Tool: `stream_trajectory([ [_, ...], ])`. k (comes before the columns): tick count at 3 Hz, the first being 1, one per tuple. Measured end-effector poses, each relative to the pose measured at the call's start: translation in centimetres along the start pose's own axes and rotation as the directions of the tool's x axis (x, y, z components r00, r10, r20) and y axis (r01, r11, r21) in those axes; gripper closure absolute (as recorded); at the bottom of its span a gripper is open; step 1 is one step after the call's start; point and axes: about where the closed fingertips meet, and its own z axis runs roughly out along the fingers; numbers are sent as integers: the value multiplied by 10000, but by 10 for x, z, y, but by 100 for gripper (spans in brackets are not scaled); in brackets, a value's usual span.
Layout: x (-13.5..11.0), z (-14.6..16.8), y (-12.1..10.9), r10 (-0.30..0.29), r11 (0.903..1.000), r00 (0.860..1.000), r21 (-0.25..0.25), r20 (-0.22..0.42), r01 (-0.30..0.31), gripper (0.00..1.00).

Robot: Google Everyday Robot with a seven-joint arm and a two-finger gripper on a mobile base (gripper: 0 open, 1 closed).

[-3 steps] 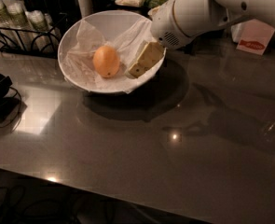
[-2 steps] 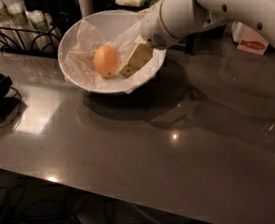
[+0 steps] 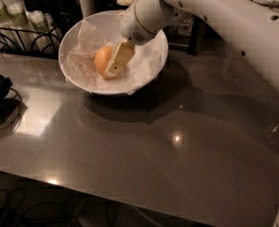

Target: Pick orange from white bowl

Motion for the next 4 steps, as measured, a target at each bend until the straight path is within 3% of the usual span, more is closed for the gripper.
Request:
stream_trajectory([
  [1,0,0,0,4,10000,10000,-1,-6,-4,0],
  [3,14,9,5,357,9991,9988,-219,-325,-364,15],
  [4,18,20,6,446,9980,9982,-433,-406,-463,17],
])
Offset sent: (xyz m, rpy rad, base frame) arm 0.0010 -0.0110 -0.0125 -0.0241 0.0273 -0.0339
